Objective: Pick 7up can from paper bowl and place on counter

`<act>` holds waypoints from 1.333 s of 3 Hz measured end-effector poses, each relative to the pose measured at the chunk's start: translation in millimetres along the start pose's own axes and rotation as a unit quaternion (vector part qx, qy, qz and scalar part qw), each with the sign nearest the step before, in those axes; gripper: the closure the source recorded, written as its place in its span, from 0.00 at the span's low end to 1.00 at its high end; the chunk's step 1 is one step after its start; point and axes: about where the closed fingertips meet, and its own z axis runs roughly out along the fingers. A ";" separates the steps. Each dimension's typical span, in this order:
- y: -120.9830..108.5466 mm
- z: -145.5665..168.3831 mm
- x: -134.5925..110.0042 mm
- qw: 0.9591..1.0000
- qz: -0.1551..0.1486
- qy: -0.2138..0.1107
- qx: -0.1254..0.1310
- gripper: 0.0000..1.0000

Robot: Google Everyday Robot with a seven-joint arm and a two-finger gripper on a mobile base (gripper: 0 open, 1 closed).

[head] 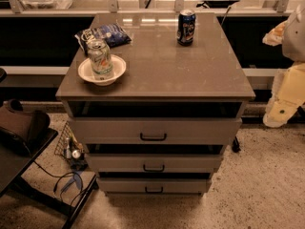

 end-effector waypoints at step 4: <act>-34.2 60.8 -98.5 0.958 0.003 -0.286 0.004 0.00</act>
Offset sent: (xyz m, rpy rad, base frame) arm 0.0237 0.0318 0.0046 0.2388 -0.0676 0.0280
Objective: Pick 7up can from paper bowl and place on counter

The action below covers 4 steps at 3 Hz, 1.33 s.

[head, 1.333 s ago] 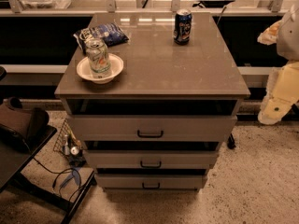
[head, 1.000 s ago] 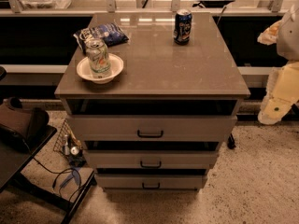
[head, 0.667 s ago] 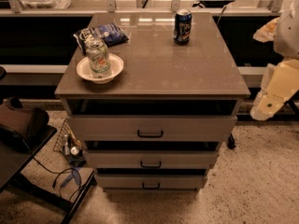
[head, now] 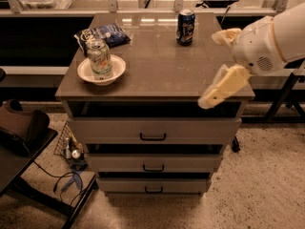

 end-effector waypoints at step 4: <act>-24.3 77.6 -112.6 0.965 0.005 -0.262 0.016 0.00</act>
Offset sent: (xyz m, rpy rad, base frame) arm 0.0271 0.0410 0.0009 0.2299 -0.1001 0.0524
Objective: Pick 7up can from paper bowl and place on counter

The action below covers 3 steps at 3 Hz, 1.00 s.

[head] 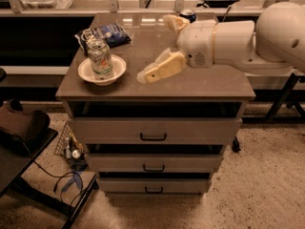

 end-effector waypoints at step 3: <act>-61.2 141.5 7.1 0.995 0.053 -0.088 -0.007 0.00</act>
Offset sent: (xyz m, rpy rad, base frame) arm 0.1408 0.1194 -0.0255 0.2074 0.0538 0.0154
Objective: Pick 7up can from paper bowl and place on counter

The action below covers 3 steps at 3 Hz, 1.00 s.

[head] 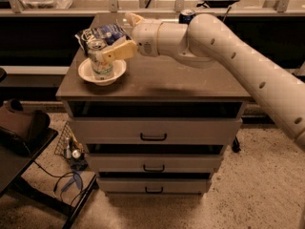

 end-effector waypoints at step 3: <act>23.6 62.8 46.0 0.998 0.030 0.004 -0.050 0.37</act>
Offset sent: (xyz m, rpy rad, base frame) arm 0.0091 0.0724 -0.0599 0.0080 0.0799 0.1095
